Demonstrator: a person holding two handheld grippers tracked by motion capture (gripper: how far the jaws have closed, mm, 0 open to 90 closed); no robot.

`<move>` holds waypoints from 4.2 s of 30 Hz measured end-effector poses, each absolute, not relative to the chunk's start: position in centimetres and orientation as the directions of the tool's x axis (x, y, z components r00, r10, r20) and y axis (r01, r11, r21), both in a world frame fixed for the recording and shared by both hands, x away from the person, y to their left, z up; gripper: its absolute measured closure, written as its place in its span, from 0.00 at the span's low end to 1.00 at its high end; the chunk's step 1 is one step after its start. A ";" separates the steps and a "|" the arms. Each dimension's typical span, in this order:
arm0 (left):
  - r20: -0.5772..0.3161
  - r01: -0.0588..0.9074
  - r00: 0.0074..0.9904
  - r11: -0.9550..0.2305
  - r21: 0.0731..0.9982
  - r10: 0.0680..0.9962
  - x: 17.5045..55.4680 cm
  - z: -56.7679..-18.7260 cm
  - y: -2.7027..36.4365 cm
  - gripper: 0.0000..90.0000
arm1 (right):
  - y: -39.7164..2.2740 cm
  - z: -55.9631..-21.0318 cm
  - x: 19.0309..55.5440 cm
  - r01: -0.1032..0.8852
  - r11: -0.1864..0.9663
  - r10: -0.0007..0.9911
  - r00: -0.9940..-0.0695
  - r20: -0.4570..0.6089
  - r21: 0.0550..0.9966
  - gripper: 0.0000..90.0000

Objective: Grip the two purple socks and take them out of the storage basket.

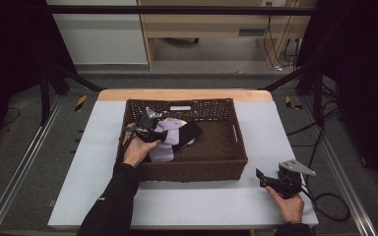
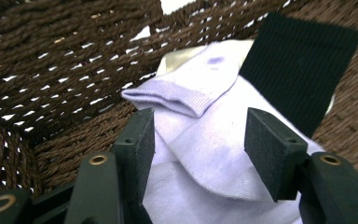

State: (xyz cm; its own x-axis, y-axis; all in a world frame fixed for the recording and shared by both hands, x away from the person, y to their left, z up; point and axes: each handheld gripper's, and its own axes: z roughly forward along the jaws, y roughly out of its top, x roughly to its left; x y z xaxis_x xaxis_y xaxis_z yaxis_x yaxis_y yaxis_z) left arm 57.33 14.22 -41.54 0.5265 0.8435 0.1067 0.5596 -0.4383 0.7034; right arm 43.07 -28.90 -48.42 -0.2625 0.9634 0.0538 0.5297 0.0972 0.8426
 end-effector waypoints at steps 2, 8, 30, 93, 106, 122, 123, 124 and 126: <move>0.115 0.560 0.533 -0.452 0.694 0.838 57.5 -41.8 14.2 0.48 | -28.9 -48.4 43.1 0.530 0.098 0.963 -0.263 0.053 0.842 0.10; 0.105 0.579 0.543 -0.462 0.671 0.833 57.7 -42.4 14.1 0.48 | -28.9 -48.4 43.1 0.528 0.101 0.963 -0.265 0.050 0.843 0.10; -0.022 0.595 0.539 -0.362 0.717 0.842 56.7 -41.0 14.7 0.96 | -28.9 -48.4 43.0 0.526 0.099 0.963 -0.265 0.053 0.845 0.10; -0.115 0.169 0.426 0.045 0.985 0.897 41.5 -31.6 31.8 0.97 | -28.8 -48.5 43.1 0.530 0.109 0.964 -0.263 0.041 0.841 0.10; -0.141 0.271 0.339 0.047 0.962 0.930 41.4 -36.0 33.6 0.97 | -28.8 -48.5 43.1 0.527 0.109 0.963 -0.267 0.042 0.843 0.10; -0.107 0.488 0.285 -0.049 0.871 0.952 43.5 -42.7 33.6 0.96 | -28.8 -48.5 43.0 0.522 0.107 0.963 -0.267 0.043 0.846 0.11; -0.103 0.497 0.283 -0.054 0.866 0.953 43.6 -43.1 33.6 0.96 | -28.8 -48.5 43.0 0.523 0.107 0.962 -0.268 0.044 0.845 0.11; -0.096 0.507 0.283 -0.064 0.859 0.954 43.7 -43.4 33.5 0.96 | -28.8 -48.5 43.0 0.526 0.106 0.962 -0.269 0.047 0.844 0.11; -0.084 0.529 0.286 -0.084 0.844 0.955 43.9 -44.0 33.4 0.96 | -28.9 -48.5 43.1 0.526 0.110 0.962 -0.270 0.042 0.843 0.11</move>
State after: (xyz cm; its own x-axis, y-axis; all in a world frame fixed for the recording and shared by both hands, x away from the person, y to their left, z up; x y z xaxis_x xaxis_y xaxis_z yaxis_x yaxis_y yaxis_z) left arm 43.86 33.39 -43.97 0.2859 0.9546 -0.0842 0.5293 -0.0840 0.8443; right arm 43.06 -28.85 -48.50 -0.2700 0.9619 0.0425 0.5259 0.1104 0.8433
